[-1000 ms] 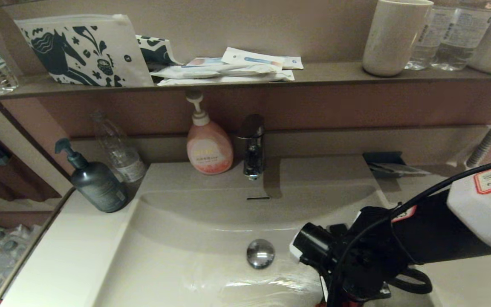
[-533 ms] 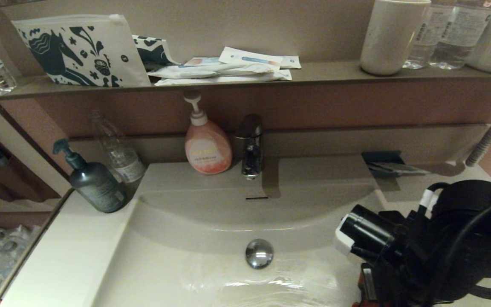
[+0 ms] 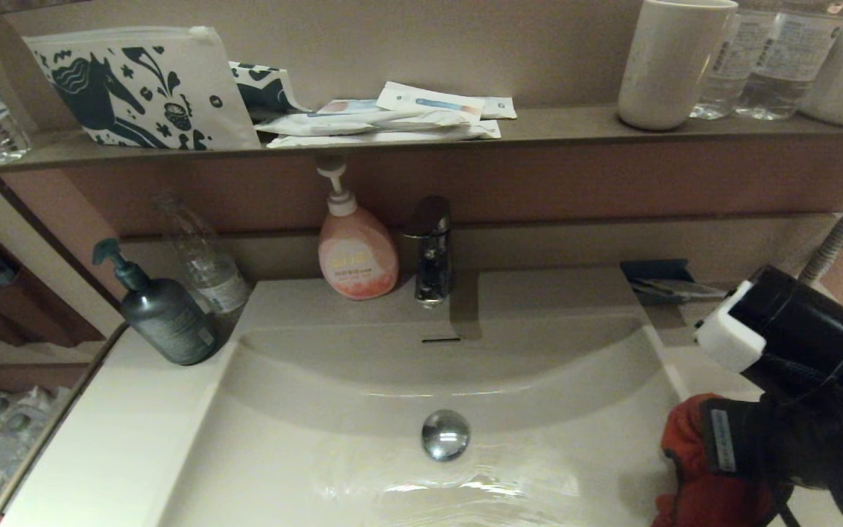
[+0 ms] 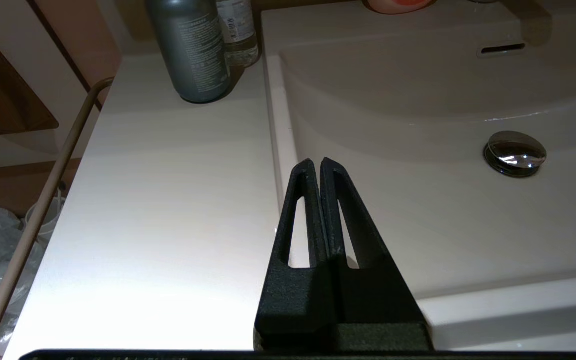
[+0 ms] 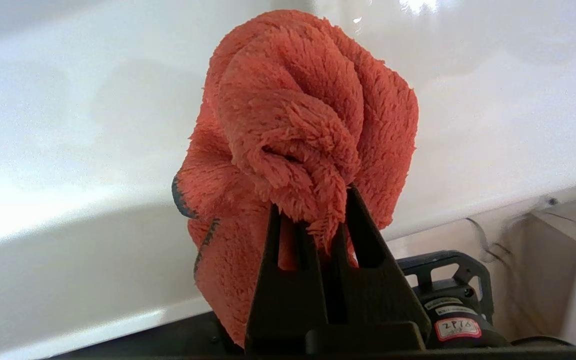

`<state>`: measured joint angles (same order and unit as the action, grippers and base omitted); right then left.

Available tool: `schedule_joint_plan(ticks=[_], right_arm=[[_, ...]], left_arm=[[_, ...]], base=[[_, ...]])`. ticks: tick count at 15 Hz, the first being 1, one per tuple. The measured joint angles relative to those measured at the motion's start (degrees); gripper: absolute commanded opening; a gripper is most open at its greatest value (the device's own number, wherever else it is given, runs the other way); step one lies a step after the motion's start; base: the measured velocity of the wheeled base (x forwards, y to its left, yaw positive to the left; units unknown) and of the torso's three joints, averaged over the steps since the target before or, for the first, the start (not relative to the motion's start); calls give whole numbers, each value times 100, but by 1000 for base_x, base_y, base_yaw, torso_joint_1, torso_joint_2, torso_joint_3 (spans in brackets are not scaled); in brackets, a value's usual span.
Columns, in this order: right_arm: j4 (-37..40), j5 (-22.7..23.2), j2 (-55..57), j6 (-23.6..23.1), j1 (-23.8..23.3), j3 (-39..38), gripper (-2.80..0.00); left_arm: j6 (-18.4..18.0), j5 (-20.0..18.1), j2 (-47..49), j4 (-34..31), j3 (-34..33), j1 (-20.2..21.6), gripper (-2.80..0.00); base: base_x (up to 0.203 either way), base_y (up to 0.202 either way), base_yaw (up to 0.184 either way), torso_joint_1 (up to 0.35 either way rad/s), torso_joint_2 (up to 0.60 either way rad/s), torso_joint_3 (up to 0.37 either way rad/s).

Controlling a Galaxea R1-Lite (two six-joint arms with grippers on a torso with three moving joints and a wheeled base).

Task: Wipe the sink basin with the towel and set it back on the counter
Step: Wipe the sink

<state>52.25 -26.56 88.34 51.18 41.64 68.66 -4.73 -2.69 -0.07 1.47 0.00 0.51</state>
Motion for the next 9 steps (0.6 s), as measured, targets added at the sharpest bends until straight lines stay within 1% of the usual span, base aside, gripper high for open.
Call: schedule_joint_plan(ticks=[4,9], right_arm=[[-13,-11,-299,-16,-105,30,-280],[-40,-6,-355,-11,-120,24,-280]], left_arm=[[0,-2,0,1,0,0,-280],[0,0,0,2,0,0,-280]], base=[[0,0,0,0,0,0],[0,0,0,0,0,0]])
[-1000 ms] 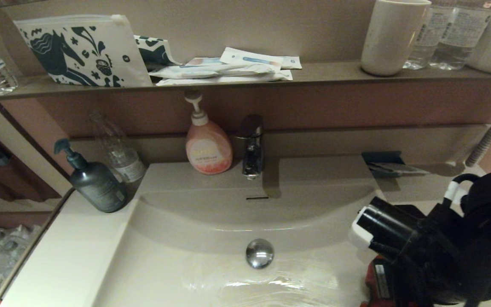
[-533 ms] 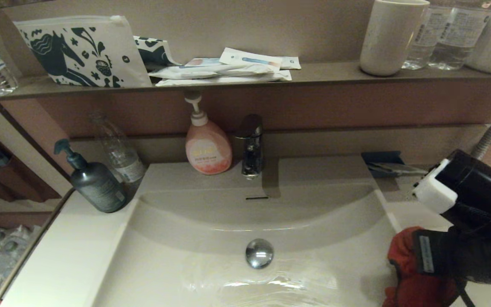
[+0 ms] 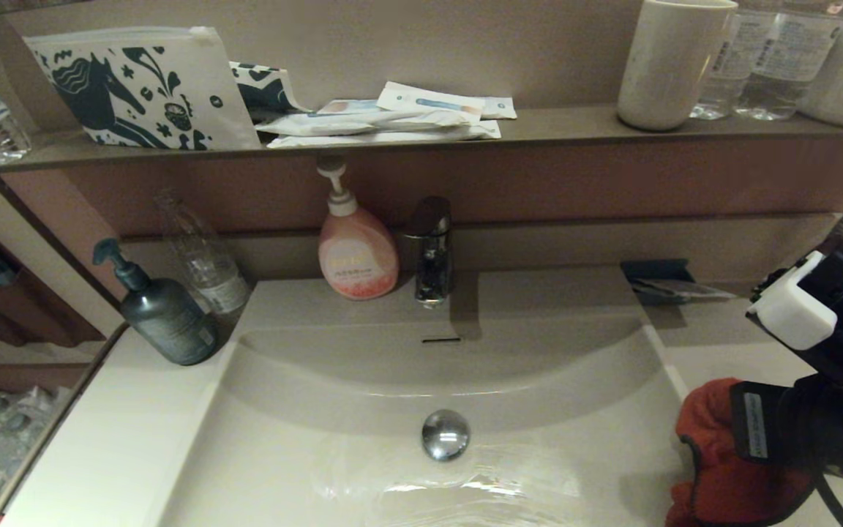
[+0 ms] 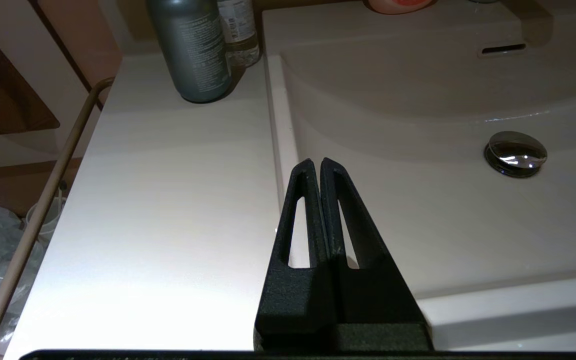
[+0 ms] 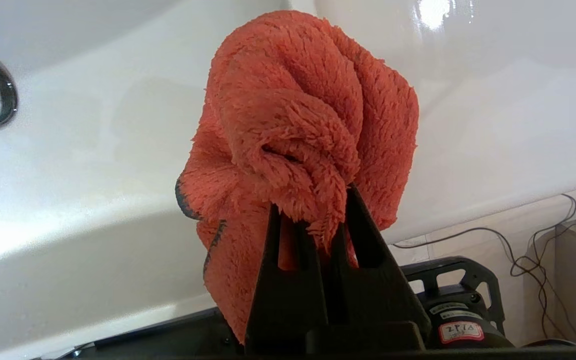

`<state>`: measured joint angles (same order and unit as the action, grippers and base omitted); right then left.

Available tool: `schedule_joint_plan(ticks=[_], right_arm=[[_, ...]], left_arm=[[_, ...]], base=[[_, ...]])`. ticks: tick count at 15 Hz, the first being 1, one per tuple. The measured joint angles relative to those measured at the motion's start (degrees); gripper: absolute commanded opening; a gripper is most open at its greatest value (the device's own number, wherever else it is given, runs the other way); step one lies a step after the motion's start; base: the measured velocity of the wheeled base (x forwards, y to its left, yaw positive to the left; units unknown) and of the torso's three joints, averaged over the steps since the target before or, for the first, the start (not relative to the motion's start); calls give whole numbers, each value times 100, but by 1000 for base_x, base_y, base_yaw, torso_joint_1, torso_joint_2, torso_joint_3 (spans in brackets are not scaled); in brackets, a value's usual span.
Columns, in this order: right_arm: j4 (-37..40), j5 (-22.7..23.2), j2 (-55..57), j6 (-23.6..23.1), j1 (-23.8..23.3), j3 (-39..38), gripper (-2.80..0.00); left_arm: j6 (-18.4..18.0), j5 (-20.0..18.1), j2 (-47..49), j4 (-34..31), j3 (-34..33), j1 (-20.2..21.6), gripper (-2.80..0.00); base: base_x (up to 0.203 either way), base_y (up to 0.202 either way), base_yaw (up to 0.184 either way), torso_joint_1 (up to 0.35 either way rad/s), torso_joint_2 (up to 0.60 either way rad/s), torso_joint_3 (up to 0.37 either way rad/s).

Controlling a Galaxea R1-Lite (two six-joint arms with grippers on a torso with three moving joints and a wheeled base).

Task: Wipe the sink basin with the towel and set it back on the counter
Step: Wipe the sink

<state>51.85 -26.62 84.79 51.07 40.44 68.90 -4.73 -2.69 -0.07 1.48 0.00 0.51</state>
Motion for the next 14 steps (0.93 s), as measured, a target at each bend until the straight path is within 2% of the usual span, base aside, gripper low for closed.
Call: schedule_joint_plan(ticks=[4,10,14], right_arm=[[-118,-13,-9,-87,14,44,-280],[-1808,-8,30,-609,-228,-65,-280],[-2249,-8,252,-718,-365,-105,-280]], left_arm=[[0,-5,0,-2,0,0,-280],[1,0,0,-1,0,0,-280],[2,0,0,0,0,0,-280]], base=[[0,0,0,0,0,0],[0,0,0,0,0,0],[0,0,0,0,0,0]])
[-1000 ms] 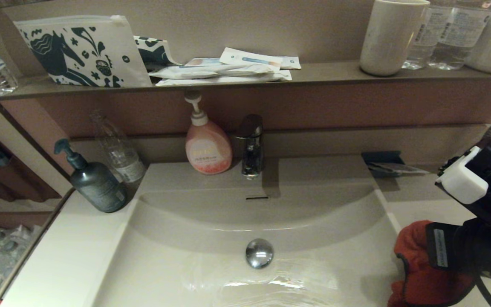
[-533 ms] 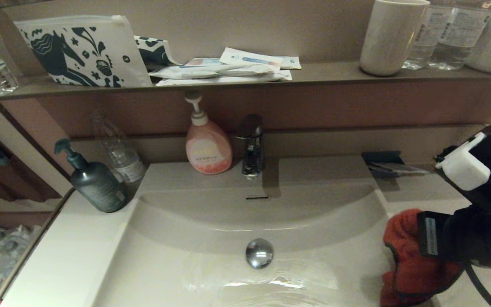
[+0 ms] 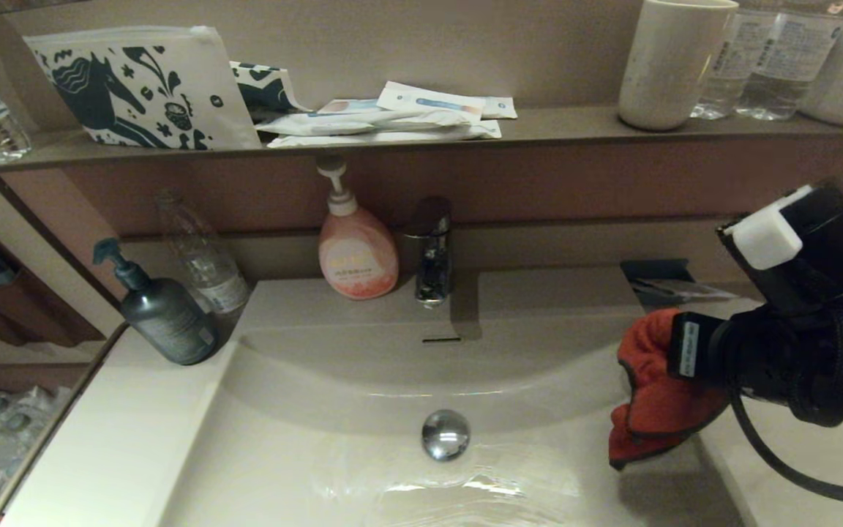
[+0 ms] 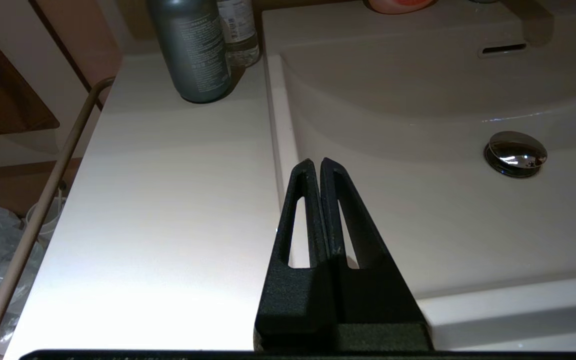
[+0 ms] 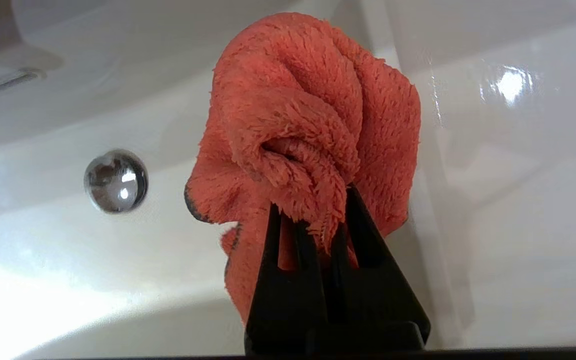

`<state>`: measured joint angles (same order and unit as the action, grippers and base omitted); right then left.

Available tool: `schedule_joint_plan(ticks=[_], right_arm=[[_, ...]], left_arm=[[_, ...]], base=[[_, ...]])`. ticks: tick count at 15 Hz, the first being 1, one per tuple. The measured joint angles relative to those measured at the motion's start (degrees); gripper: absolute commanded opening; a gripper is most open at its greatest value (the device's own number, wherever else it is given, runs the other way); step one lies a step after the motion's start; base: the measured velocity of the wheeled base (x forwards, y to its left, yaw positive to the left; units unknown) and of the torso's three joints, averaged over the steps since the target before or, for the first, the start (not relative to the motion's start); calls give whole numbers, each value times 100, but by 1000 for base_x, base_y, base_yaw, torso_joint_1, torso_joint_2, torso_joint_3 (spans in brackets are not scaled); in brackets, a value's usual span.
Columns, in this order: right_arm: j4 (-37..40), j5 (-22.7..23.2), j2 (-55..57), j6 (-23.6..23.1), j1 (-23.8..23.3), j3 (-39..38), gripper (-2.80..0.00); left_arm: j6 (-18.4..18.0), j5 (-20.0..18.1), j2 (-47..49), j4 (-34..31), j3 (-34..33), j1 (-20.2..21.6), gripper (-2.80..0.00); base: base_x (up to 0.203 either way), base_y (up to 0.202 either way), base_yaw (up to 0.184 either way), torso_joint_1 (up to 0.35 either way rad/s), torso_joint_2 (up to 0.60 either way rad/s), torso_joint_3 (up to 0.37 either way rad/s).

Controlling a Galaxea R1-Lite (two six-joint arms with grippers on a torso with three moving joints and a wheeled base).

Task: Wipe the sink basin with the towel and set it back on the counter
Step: Wipe the sink

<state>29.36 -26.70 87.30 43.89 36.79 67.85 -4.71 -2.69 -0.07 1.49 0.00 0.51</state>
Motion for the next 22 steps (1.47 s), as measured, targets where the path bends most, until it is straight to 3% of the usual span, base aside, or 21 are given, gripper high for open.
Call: schedule_joint_plan(ticks=[3,6,11,16,22], right_arm=[[-714,-3,103,-298,-224,-99,-280],[-2063,-3,328,-865,-429,-413,-280],[-3712,1,1189,-1092,-213,-160,-280],[-4114,-3,2372,-1176,125,1001,-280],[-4100,6,3628,-1775,423,2249,-280]], left_arm=[[-2,-2,0,0,0,0,-280],[-2,-3,0,-1,0,0,-280],[-1,-2,0,-4,0,0,-280],[0,-2,0,-4,0,0,-280],[-2,0,0,0,0,0,-280]], base=[[0,0,0,0,0,0],[0,0,0,0,0,0],[0,0,0,0,0,0],[0,0,0,0,0,0],[0,0,0,0,0,0]])
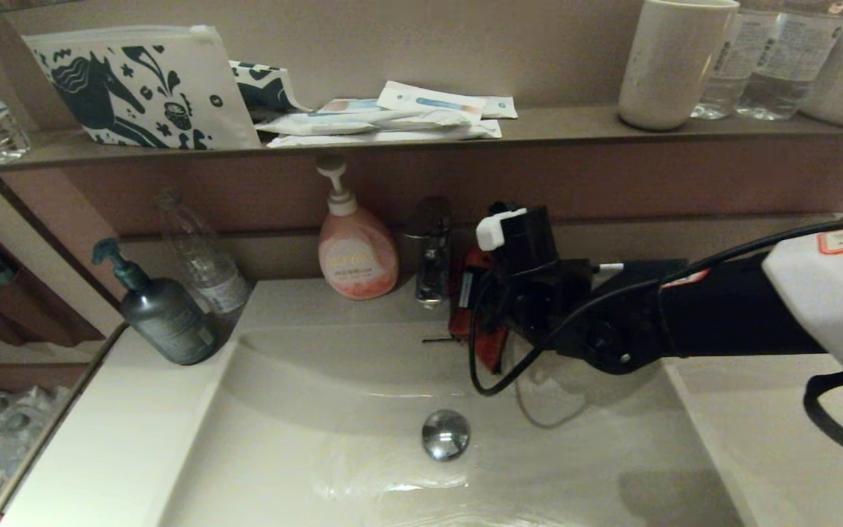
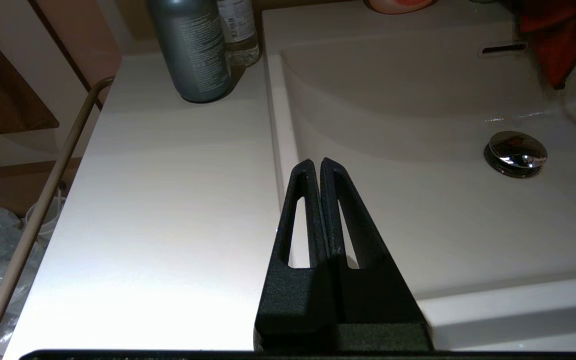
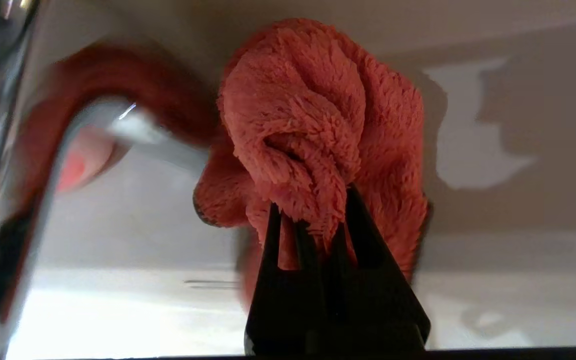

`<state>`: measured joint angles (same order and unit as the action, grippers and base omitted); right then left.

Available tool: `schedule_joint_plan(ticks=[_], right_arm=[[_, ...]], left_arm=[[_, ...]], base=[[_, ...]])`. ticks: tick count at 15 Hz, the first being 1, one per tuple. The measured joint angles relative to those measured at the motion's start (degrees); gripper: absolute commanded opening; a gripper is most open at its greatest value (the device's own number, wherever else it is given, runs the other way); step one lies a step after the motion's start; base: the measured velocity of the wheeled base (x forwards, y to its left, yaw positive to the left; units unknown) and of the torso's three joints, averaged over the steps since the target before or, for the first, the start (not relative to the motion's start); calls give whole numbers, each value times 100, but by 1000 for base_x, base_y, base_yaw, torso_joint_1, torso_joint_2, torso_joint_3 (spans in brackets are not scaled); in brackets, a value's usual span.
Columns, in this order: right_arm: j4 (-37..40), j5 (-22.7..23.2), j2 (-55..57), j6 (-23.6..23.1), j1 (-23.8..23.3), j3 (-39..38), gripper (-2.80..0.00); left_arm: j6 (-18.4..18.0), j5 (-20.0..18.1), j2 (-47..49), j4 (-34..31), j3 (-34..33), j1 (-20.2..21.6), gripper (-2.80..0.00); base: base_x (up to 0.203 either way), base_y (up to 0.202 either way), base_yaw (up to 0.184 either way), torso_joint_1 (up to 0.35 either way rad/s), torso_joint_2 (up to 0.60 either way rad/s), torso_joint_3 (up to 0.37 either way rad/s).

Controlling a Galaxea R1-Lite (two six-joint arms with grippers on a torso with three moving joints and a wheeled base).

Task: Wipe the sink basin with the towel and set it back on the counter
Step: Wipe the sink

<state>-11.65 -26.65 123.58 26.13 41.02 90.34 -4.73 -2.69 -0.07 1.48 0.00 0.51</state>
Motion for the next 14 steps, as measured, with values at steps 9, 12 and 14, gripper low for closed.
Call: schedule_joint_plan(ticks=[9,12,14], right_arm=[[107,-297,531,-340,-241,323,-280],[78,-304,402,-506,-568,-15,-280],[86,-308,285,-513,-786,-164,-280]], left_arm=[[2,-1,0,-3,0,0,-280],[2,0,0,-2,0,0,-280],[2,-2,0,-1,0,0,-280]], base=[[0,0,0,0,0,0],[0,0,0,0,0,0],[0,0,0,0,0,0]])
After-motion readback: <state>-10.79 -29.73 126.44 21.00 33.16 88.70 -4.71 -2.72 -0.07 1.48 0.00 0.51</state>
